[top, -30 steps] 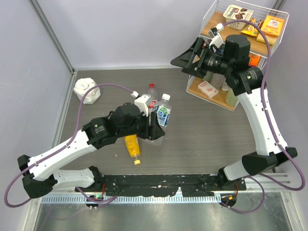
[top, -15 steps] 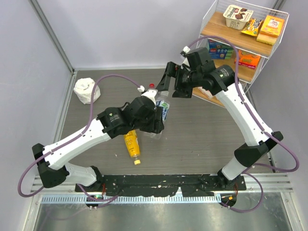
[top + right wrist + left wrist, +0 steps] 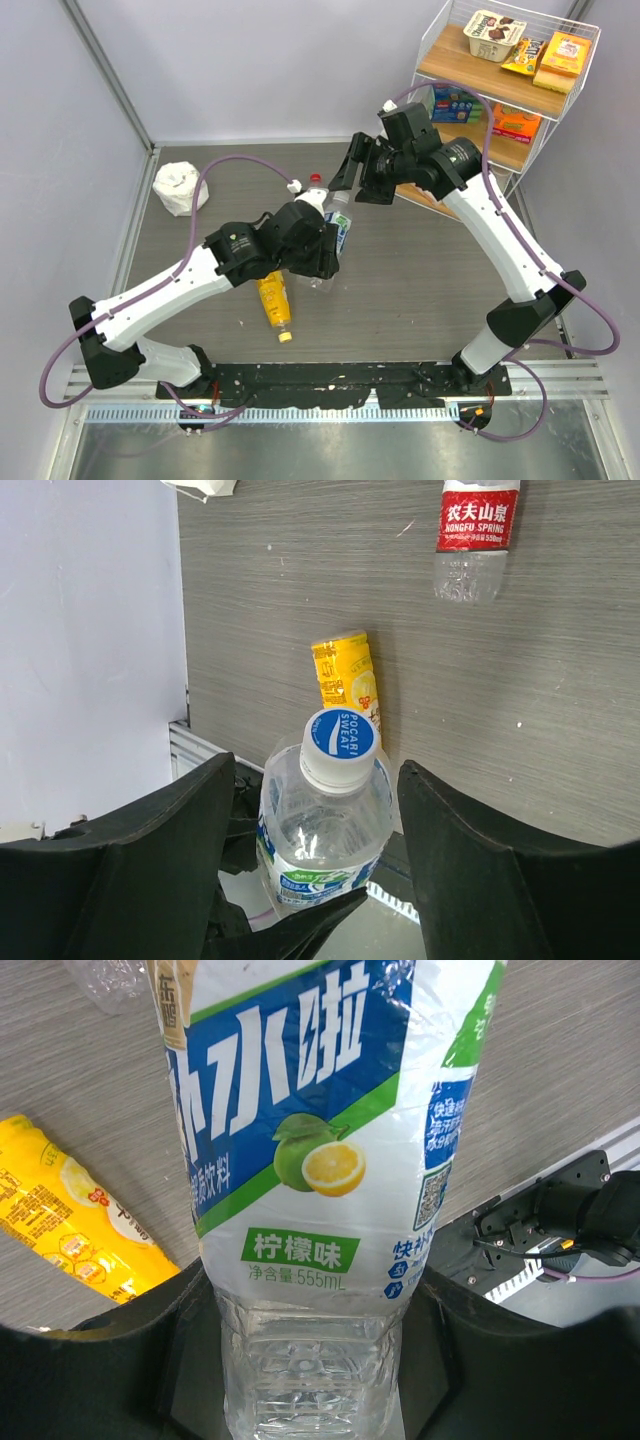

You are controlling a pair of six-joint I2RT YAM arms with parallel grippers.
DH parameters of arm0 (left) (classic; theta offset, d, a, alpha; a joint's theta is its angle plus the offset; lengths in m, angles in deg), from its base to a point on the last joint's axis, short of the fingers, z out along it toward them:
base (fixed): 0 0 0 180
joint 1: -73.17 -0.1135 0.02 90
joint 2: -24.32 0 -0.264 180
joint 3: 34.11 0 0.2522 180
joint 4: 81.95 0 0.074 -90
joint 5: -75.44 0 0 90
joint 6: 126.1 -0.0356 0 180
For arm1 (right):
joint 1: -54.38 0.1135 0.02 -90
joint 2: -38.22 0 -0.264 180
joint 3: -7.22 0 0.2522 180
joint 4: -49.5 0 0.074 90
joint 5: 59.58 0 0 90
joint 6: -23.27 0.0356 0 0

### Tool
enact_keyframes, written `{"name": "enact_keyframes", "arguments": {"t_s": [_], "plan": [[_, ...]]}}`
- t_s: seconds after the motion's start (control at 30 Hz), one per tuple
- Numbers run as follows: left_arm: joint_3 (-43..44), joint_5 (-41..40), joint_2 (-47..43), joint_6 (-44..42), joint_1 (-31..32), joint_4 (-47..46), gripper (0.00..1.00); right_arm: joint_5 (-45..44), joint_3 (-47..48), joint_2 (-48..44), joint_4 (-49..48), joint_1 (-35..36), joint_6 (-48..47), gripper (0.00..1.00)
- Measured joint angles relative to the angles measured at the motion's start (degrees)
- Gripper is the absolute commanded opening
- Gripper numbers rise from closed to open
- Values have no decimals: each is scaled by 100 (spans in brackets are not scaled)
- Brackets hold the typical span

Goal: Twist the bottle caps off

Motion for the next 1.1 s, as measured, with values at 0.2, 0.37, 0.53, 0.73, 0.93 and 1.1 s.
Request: {"name": "enact_keyframes", "arguments": {"t_s": [0.2, 0.37, 0.53, 0.73, 0.93, 1.1], "plan": [[2, 0, -22, 2, 0, 13, 0, 61, -326, -17, -313, -2, 133, 61], [2, 0, -39, 4, 0, 15, 0, 94, -647, -17, -459, 0, 236, 57], [2, -2, -68, 17, 24, 22, 0, 90, -772, -46, -654, 0, 348, 46], [2, -31, -96, 28, 79, 22, 0, 105, -850, -144, -844, -2, 409, 12], [4, -122, -131, 42, 111, 31, 0, 197, -968, -240, -1064, -2, 382, 2], [13, -107, -238, 52, 118, 24, 0, 474, -1357, -518, -1617, -28, 219, 2]]}}
